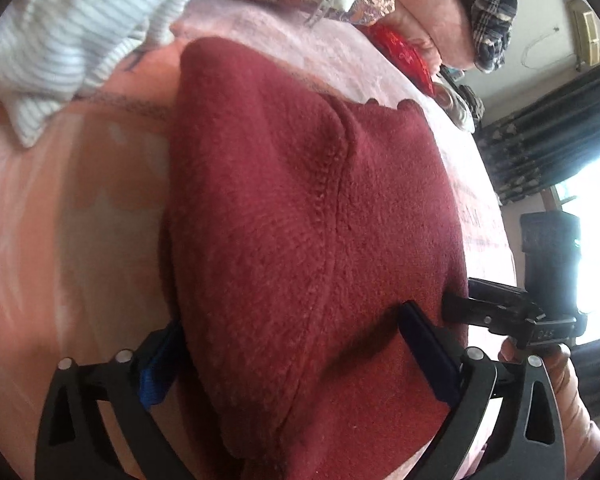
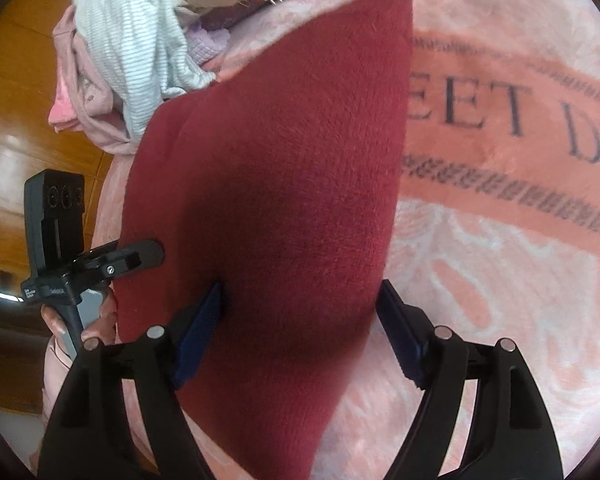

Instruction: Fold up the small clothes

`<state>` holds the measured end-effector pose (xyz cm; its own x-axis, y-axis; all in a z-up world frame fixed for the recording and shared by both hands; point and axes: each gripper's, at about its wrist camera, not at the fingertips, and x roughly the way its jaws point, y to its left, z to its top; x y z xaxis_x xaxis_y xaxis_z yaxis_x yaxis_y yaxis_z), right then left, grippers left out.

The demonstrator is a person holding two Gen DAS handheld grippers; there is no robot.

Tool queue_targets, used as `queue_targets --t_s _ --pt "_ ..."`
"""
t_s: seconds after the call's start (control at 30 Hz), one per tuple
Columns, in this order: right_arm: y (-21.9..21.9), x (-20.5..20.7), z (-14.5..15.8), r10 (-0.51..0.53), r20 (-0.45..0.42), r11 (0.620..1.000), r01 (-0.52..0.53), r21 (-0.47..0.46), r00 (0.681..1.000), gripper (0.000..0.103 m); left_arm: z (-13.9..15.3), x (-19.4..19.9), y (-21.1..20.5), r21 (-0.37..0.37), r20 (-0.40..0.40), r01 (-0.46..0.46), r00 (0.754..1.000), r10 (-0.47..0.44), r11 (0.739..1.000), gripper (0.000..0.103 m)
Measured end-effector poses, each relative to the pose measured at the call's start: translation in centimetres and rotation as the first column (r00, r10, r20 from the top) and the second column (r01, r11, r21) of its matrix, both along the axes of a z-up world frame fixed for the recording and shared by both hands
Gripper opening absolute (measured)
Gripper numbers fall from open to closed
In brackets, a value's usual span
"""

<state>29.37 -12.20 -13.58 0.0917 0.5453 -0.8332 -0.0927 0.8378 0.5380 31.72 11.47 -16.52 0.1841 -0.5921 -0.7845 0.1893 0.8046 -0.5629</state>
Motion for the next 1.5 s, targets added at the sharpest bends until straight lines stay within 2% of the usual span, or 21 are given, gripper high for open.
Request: queue_targets --t_s 0.07,0.13,0.17,0.2,0.3,0.47,0.57,0.67,0.93,1.0,1.1,1.17,1.33,1.43,1.5 --pt "-0.1 -0.1 -0.2 -0.009 -0.005 1.0 0.009 0.022 1.0 0.064 0.0 -0.3 0.1 0.006 0.02 -0.01 1.0 0.009 1.0 0.094" --pt "-0.2 -0.2 0.2 0.0 0.011 1.0 -0.001 0.027 1.0 0.057 0.3 -1.2 0.0 0.053 0.066 -0.011 0.998 0.007 0.999 0.081" --pt "-0.5 -0.4 0.5 0.005 0.02 0.999 -0.005 0.033 1.0 0.054 0.5 -1.7 0.0 0.058 0.089 -0.013 0.996 0.008 0.998 0.07" --pt "-0.6 -0.5 0.6 0.006 0.023 0.999 -0.007 0.037 1.0 0.052 0.7 -2.1 0.1 0.051 0.099 -0.02 0.995 0.015 0.999 0.063" --pt "-1.5 -0.9 1.4 0.001 0.025 0.998 -0.003 0.068 1.0 0.047 1.2 -2.6 0.4 0.019 0.101 -0.05 0.994 0.048 0.999 0.05" --pt "-2.1 -1.6 3.5 0.038 0.058 0.997 -0.042 0.065 0.998 0.045 2.5 -3.3 -0.2 -0.021 0.114 -0.091 0.989 0.093 0.996 0.04" --pt "-3.3 -2.3 5.2 0.062 0.083 0.997 -0.066 0.038 0.995 0.045 3.7 -3.9 -1.9 -0.045 0.134 -0.086 0.987 0.091 0.995 0.038" --pt "-5.0 -3.3 7.0 0.087 0.108 0.996 -0.088 0.007 0.99 0.045 5.1 -4.5 -4.4 -0.106 0.148 -0.069 0.985 0.084 0.992 0.036" --pt "-13.7 -8.1 11.2 0.074 0.155 0.996 -0.066 -0.055 0.985 0.044 8.7 -7.7 -13.1 -0.192 0.192 0.047 0.981 -0.009 0.98 0.029" --pt "-16.0 -9.5 11.5 0.061 0.165 0.997 -0.051 -0.064 0.984 0.044 9.3 -8.9 -15.6 -0.183 0.219 0.073 0.975 -0.031 0.98 0.028" --pt "-19.5 -11.5 10.8 0.022 0.147 0.999 -0.015 -0.051 0.989 0.044 9.8 -10.9 -18.8 -0.148 0.269 0.103 0.961 -0.06 0.984 0.028" --pt "-21.0 -12.2 9.7 -0.002 0.128 0.999 0.008 -0.045 0.992 0.044 9.5 -11.9 -20.7 -0.124 0.274 0.107 0.959 -0.07 0.986 0.028" --pt "-24.0 -12.8 5.3 -0.073 0.039 0.997 0.075 -0.034 0.997 0.045 5.1 -13.2 -23.0 -0.043 0.214 0.106 0.972 -0.095 0.993 0.03" --pt "-24.5 -13.1 2.8 -0.08 0.006 0.996 0.08 -0.041 0.997 0.046 3.0 -13.5 -23.1 -0.001 0.212 0.118 0.97 -0.115 0.993 0.04" --pt "-24.6 -13.1 2.5 -0.082 0.003 0.996 0.082 -0.03 0.997 0.047 2.8 -13.4 -23.0 -0.014 0.205 0.118 0.972 -0.113 0.993 0.045"
